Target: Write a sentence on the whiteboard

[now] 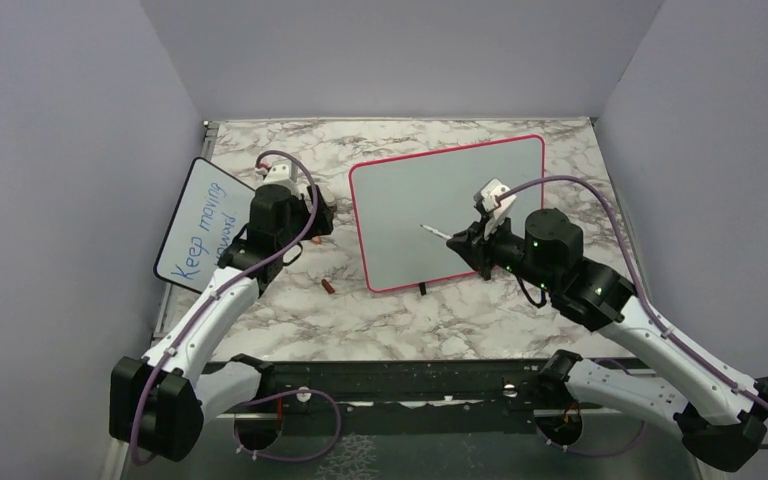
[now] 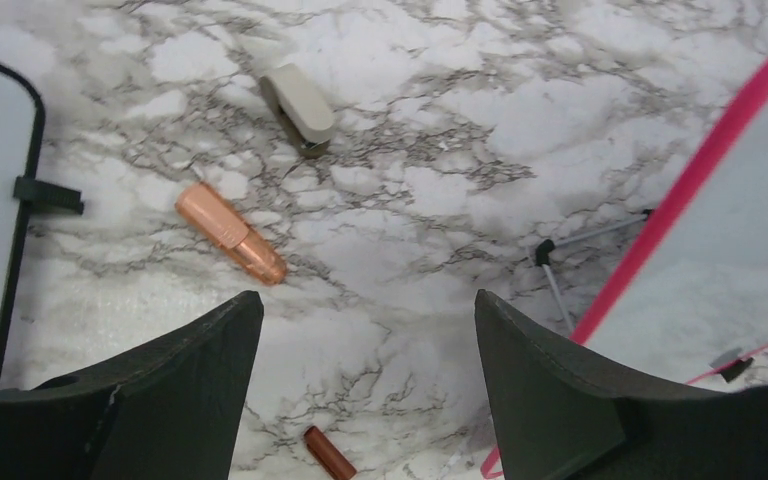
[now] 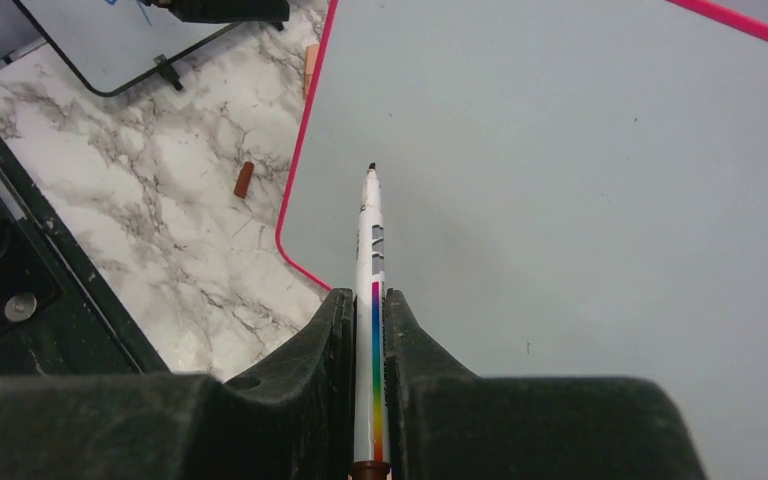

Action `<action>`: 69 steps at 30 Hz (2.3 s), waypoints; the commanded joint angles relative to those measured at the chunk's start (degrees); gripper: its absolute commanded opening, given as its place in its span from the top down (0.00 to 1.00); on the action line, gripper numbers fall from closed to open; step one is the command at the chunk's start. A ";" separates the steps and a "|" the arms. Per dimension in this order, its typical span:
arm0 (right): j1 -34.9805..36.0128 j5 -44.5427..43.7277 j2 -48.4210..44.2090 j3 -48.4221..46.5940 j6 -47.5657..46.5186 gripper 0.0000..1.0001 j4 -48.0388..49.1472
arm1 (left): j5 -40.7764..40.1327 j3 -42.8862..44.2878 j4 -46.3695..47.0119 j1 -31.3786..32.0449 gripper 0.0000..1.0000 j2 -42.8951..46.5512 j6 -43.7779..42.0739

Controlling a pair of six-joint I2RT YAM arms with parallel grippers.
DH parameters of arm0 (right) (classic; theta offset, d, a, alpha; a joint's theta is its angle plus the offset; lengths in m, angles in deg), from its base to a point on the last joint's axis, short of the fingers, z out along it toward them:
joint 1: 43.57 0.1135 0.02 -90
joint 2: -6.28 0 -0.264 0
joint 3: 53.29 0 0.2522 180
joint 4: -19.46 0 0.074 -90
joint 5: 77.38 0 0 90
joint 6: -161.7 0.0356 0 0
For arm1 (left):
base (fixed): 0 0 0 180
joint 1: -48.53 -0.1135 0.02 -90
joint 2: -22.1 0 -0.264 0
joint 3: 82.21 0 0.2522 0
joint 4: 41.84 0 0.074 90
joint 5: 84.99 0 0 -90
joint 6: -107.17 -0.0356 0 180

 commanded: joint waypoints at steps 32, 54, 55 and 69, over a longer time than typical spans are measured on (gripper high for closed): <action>3.62 -13.39 12.15 -15.28 7.05 1.00 -6.20 | 57.14 20.35 26.17 -9.45 0.25 -22.40 1.91; 5.37 -11.03 12.59 -12.22 3.57 1.00 1.63 | 64.66 18.59 29.23 -9.64 0.85 -24.29 -0.74; 5.53 -10.74 12.93 -12.35 3.29 0.99 1.65 | 64.63 18.02 29.31 -9.64 0.88 -23.85 -0.80; 14.71 -23.77 15.67 -11.50 -1.70 1.00 6.57 | 61.31 8.00 29.62 -9.64 1.00 -15.92 -4.07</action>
